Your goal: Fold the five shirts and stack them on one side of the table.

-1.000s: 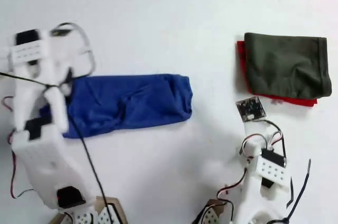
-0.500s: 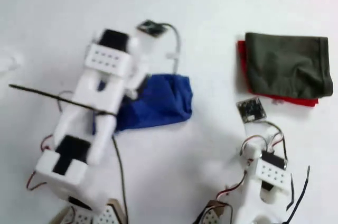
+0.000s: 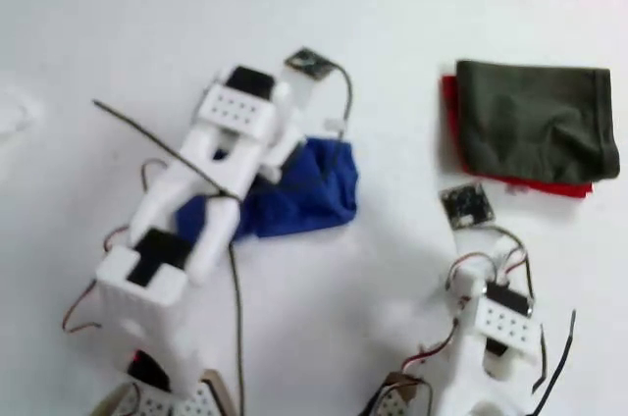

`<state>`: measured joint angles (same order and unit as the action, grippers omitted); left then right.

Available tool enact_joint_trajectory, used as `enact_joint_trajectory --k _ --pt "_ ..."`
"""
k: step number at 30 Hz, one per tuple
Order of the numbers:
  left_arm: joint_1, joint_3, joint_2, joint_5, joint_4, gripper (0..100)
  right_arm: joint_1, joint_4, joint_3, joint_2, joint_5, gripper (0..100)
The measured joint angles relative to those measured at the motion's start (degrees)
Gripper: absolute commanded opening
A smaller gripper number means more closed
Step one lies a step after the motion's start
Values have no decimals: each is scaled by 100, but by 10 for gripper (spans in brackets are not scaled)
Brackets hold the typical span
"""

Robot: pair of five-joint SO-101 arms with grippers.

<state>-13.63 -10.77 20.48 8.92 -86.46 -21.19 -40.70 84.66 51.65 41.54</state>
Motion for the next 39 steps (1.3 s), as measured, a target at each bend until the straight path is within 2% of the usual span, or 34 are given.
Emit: enact_joint_trajectory --k 8,14,17,31,37,39 --pt "-167 -114 308 0 97 27 0 0 0 0 0 19" --pt "-563 -1292 308 -220 -536 27 0 0 0 0 0 19" --pt "-712 -1688 308 -264 -589 27 0 0 0 0 0 19" --pt "-1020 -1433 527 -264 404 29 0 0 0 0 0 19" --pt "-1020 -1433 1029 -264 431 196 0 0 0 0 0 19" --pt "-1020 -1433 1029 -255 431 202 0 0 0 0 0 19"
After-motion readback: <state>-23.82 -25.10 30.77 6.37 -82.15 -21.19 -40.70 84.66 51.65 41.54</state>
